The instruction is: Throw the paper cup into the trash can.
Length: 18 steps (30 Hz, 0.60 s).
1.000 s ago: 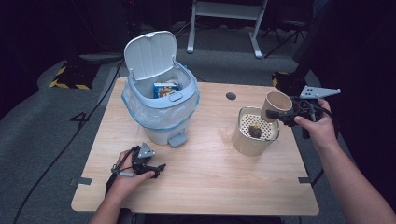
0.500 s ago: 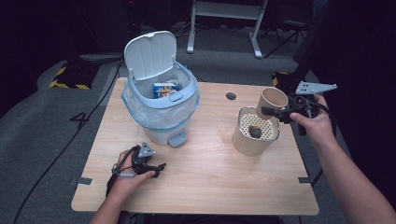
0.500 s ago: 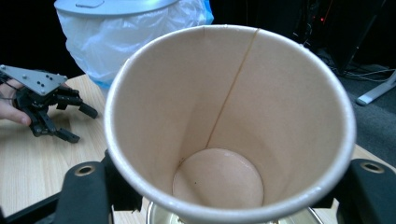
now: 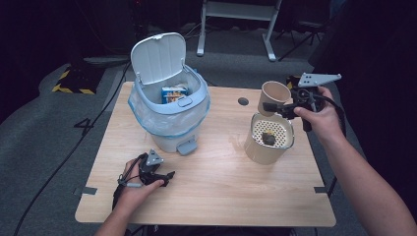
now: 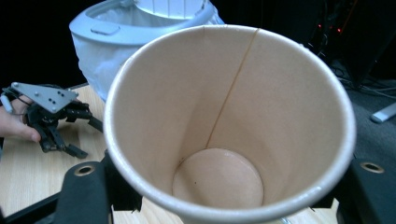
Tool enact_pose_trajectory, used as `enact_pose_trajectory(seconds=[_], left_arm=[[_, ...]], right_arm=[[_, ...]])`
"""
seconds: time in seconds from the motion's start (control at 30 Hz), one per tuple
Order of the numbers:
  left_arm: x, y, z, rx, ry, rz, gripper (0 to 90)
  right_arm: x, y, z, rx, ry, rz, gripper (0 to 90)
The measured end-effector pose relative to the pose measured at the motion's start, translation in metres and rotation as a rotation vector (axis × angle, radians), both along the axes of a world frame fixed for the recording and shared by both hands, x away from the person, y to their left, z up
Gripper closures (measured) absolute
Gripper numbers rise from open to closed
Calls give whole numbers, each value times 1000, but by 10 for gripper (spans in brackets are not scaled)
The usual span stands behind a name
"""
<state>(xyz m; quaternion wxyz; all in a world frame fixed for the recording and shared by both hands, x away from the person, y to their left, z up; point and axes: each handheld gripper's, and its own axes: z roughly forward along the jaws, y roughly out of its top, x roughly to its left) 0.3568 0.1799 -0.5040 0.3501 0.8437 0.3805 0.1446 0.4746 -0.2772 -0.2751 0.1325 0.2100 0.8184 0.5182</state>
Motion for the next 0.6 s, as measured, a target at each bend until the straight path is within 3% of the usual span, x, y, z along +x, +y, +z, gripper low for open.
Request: enact_pose_trajectory(seconds=[0.37,0.6], left_arm=[[0,-1,0,1,0,12,225],[0,-1,0,0,0,14,225]], right_arm=[[13,41,23,-11,-16,19,317],[24,78,38,-7,-22,87,314]])
